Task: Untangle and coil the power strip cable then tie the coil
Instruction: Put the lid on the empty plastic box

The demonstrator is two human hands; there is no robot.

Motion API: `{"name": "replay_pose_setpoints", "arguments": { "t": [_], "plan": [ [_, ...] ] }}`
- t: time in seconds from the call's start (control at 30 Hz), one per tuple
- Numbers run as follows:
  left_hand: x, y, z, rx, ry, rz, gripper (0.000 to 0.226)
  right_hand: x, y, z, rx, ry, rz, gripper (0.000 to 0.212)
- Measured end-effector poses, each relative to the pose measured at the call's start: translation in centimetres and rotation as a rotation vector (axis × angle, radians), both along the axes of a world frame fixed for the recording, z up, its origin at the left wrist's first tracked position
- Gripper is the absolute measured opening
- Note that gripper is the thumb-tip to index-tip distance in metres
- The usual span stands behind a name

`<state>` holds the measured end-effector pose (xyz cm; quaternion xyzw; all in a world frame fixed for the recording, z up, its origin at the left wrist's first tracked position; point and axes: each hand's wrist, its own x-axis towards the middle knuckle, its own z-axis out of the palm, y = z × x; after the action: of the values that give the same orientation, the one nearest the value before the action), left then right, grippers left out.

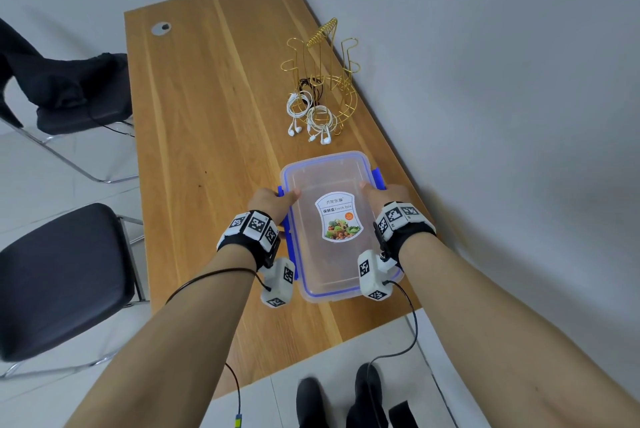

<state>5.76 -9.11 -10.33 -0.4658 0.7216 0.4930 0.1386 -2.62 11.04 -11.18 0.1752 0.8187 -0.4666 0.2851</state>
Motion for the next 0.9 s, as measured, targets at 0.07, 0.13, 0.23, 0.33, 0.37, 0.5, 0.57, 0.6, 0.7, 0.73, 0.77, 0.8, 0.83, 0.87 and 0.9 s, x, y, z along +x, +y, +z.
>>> {"name": "replay_pose_setpoints", "arguments": {
  "t": [0.07, 0.13, 0.23, 0.33, 0.37, 0.5, 0.57, 0.6, 0.7, 0.73, 0.77, 0.8, 0.83, 0.87, 0.9],
  "plan": [
    [0.0, 0.1, 0.4, -0.004, -0.012, -0.004, 0.042, 0.0, -0.3, 0.1, 0.036, 0.041, 0.016, 0.034],
    [0.1, 0.1, 0.7, -0.002, -0.018, -0.018, 0.039, 0.0, -0.5, 0.2, 0.078, 0.067, 0.037, 0.037],
    [0.5, 0.4, 0.9, 0.008, -0.013, -0.023, 0.033, 0.1, -0.5, 0.4, 0.104, 0.07, 0.041, 0.04],
    [0.9, 0.7, 0.6, -0.017, -0.003, 0.001, 0.029, 0.4, -0.7, 0.5, 0.111, 0.056, 0.027, 0.039],
    [0.9, 0.8, 0.5, -0.033, 0.003, 0.013, 0.029, 0.5, -0.7, 0.5, 0.108, 0.055, 0.014, 0.037],
    [0.8, 1.2, 0.4, -0.135, -0.003, -0.02, 0.033, 0.6, -1.0, 0.7, 0.093, 0.055, -0.03, 0.032],
    [0.7, 1.2, 0.3, -0.167, -0.014, -0.041, 0.037, 0.6, -1.1, 0.7, 0.084, 0.047, -0.039, 0.031],
    [0.6, 1.3, 0.2, -0.176, -0.019, -0.047, 0.037, 0.5, -1.1, 0.7, 0.083, 0.044, -0.039, 0.029],
    [0.4, 1.3, 0.1, -0.201, -0.035, -0.08, 0.035, 0.4, -1.2, 0.5, 0.08, 0.047, -0.052, 0.032],
    [0.4, 1.3, 0.1, -0.206, -0.041, -0.088, 0.035, 0.4, -1.2, 0.5, 0.083, 0.052, -0.053, 0.035],
    [0.5, 1.3, 0.0, -0.206, -0.042, -0.09, 0.035, 0.4, -1.3, 0.4, 0.083, 0.059, -0.055, 0.036],
    [0.5, 1.3, 0.0, -0.202, -0.04, -0.088, 0.035, 0.3, -1.3, 0.3, 0.081, 0.065, -0.06, 0.037],
    [0.5, 1.3, -0.1, -0.196, -0.034, -0.08, 0.035, 0.4, -1.3, 0.2, 0.082, 0.07, -0.064, 0.039],
    [0.6, 1.3, -0.1, -0.188, -0.029, -0.072, 0.035, 0.4, -1.4, 0.2, 0.081, 0.074, -0.064, 0.04],
    [0.7, 1.3, -0.1, -0.185, -0.027, -0.068, 0.035, 0.4, -1.4, 0.1, 0.078, 0.078, -0.06, 0.041]
  ]
}}
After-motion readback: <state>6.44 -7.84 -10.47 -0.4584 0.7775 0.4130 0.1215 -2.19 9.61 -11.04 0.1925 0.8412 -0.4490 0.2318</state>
